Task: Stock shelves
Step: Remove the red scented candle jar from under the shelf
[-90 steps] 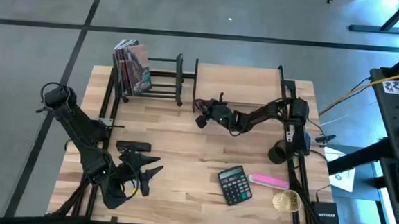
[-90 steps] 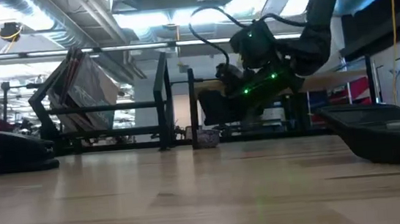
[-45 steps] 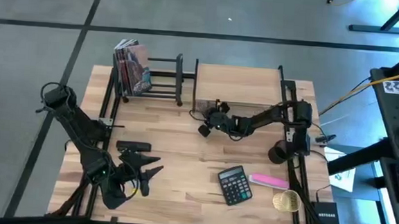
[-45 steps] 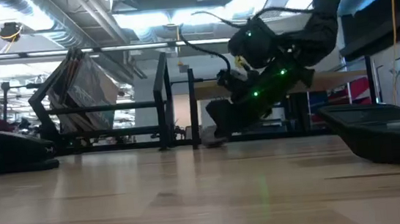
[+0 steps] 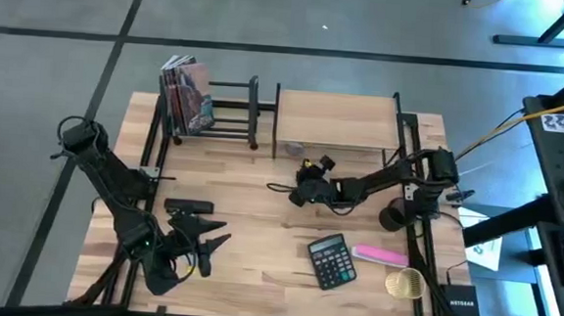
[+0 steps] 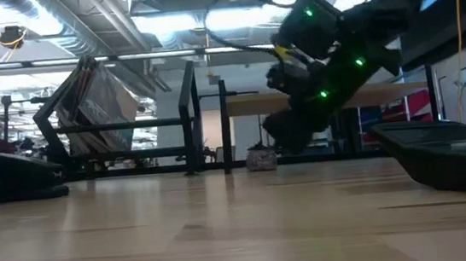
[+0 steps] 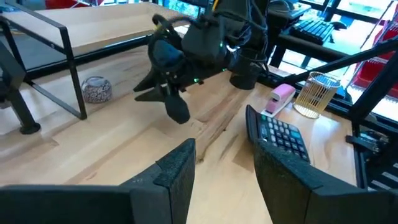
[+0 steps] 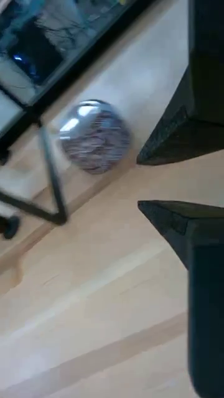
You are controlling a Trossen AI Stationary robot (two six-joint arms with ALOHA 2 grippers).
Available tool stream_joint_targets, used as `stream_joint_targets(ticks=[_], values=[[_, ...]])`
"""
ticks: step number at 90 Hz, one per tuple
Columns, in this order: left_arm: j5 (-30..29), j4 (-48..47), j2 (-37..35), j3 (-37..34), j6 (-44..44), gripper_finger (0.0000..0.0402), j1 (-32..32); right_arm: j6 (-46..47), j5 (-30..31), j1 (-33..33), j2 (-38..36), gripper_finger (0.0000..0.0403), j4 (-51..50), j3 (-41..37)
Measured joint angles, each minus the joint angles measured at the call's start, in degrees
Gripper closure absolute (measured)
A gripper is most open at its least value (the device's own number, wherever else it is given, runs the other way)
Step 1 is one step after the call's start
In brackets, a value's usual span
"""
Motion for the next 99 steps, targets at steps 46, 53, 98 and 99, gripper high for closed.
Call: stream_joint_targets(ticks=[46,53,98,99], values=[[-0.2,-0.1,0.0,0.0,2.7,0.0259,0.0,0.9,0.9,-5.4,17.0,0.0065,38.6,-2.7],[-0.2,0.1,0.0,0.0,2.6,0.0259,-0.1,1.0,0.7,-5.8,18.1,0.0034,37.5,-0.5],[0.2,0.1,0.0,0.0,2.7,0.0259,0.0,8.3,4.3,-8.4,18.4,0.0004,33.3,0.8],[0.3,0.1,0.0,0.0,2.7,0.0259,0.0,8.3,4.4,-8.5,18.4,0.0004,33.3,0.8]])
